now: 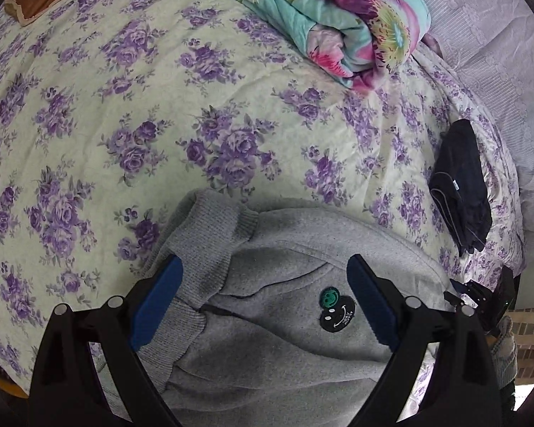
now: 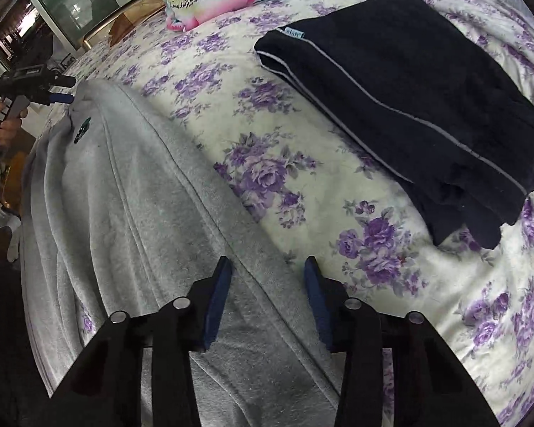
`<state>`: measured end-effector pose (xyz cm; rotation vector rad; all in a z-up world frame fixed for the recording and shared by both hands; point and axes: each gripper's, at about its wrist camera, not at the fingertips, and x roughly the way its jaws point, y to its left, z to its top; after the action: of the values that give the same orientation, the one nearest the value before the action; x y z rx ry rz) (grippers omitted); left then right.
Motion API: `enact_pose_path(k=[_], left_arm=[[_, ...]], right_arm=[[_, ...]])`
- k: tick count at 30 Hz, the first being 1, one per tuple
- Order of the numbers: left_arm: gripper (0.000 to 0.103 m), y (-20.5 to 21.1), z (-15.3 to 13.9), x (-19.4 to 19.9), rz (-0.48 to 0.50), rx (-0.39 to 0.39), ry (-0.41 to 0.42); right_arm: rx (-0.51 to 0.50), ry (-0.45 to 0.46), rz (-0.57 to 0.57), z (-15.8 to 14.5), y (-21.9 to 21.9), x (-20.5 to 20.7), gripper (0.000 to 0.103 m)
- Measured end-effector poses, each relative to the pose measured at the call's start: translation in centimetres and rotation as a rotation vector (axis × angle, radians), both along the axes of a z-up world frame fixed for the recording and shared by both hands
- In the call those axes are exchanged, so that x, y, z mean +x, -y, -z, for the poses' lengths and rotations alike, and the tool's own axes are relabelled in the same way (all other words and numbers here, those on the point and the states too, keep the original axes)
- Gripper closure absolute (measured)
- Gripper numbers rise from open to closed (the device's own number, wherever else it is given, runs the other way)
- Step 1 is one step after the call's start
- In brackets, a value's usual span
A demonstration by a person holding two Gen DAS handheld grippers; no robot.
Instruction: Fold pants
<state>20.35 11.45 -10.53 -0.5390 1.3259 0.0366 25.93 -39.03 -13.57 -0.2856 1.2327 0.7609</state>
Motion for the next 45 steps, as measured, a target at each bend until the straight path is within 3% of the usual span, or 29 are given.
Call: enact_pose_path(k=[1, 2, 11, 16, 18, 19, 21, 23, 25, 26, 31, 36, 41, 45], left_arm=[[0.012, 0.0, 0.0, 0.2, 0.002, 0.009, -0.002], [0.012, -0.1, 0.0, 0.3, 0.005, 0.017, -0.006], [0.012, -1.9, 0.7, 2.3, 0.004, 0.075, -0.014], [0.013, -3.6, 1.5, 2.9, -0.049, -0.026, -0.054], [0.029, -3.5, 1.6, 2.8, -0.045, -0.041, -0.076], [0.043, -3.3, 1.7, 2.8, -0.033, -0.043, -0.087], [0.056, -3.3, 1.5, 2.7, -0.037, -0.034, -0.089], [0.078, -3.4, 1.4, 2.7, -0.034, -0.073, -0.087], [0.085, -3.2, 1.0, 2.7, -0.021, -0.076, -0.081], [0.096, -3.2, 0.8, 2.6, -0.012, -0.074, -0.079], [0.096, -5.0, -0.4, 1.1, -0.049, -0.188, -0.018], [0.096, -6.4, -2.2, -1.8, -0.041, -0.286, 0.067], [0.096, -7.9, -4.0, -6.2, -0.012, -0.384, 0.144], [0.096, -9.0, -3.4, -10.7, 0.002, -0.445, 0.151]], right_arm=[[0.006, -0.001, -0.013, -0.2, -0.1, -0.4, 0.092], [0.003, 0.01, -0.026, -0.4, -0.3, -0.9, 0.096], [0.068, 0.052, 0.043, -3.1, 0.4, -3.5, 0.097], [0.043, 0.051, 0.065, -3.2, 0.2, -3.0, 0.097], [0.03, 0.047, 0.074, -3.3, 0.1, -2.9, 0.097], [0.023, 0.047, 0.076, -3.3, 0.0, -3.0, 0.097], [0.01, 0.052, 0.079, -3.6, -0.2, -3.0, 0.097], [-0.001, 0.061, 0.084, -4.0, -0.3, -3.2, 0.097], [-0.007, 0.071, 0.093, -4.7, -0.4, -3.6, 0.097], [-0.011, 0.076, 0.099, -5.0, -0.4, -3.9, 0.097], [-0.025, 0.113, 0.128, -7.5, -0.6, -5.9, 0.097], [-0.024, 0.164, 0.172, -11.0, -1.0, -10.5, 0.097], [-0.026, 0.208, 0.231, -13.9, -1.8, -18.0, 0.097], [-0.013, 0.206, 0.303, -13.9, -2.9, -25.0, 0.097]])
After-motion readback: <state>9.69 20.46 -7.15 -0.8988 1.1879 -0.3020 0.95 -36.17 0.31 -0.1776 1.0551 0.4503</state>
